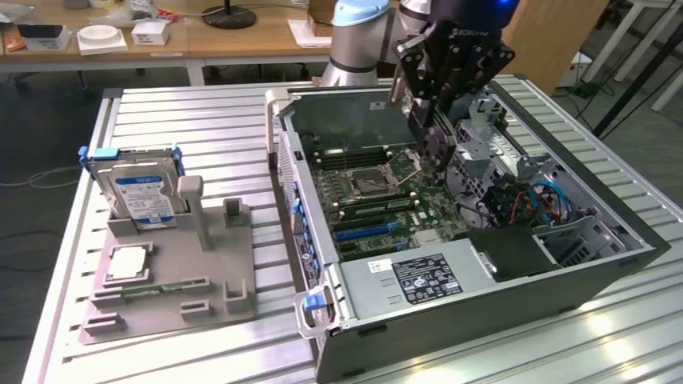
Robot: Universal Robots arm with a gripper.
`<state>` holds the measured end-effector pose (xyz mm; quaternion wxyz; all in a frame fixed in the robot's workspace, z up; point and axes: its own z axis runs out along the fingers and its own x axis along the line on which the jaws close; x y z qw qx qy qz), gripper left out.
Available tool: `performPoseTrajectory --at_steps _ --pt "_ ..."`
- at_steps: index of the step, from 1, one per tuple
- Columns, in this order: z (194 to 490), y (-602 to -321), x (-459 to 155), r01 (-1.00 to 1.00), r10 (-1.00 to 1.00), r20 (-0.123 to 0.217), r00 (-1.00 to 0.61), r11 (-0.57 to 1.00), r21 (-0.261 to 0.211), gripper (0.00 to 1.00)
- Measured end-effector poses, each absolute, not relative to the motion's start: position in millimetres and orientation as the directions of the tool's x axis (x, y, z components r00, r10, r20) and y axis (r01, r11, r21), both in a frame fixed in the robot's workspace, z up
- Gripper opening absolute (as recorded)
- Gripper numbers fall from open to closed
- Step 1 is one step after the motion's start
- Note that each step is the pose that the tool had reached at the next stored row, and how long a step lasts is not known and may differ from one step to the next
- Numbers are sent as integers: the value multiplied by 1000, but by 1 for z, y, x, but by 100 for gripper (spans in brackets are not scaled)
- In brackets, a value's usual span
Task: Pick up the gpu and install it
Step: 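Pick up the gpu and move the gpu toward the slot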
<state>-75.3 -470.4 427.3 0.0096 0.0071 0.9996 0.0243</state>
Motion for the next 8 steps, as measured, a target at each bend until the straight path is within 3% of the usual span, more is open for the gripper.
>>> performPoseTrajectory --at_steps 8 --pt "427 -470 -75 14 15 -19 -1000 999 49 26"
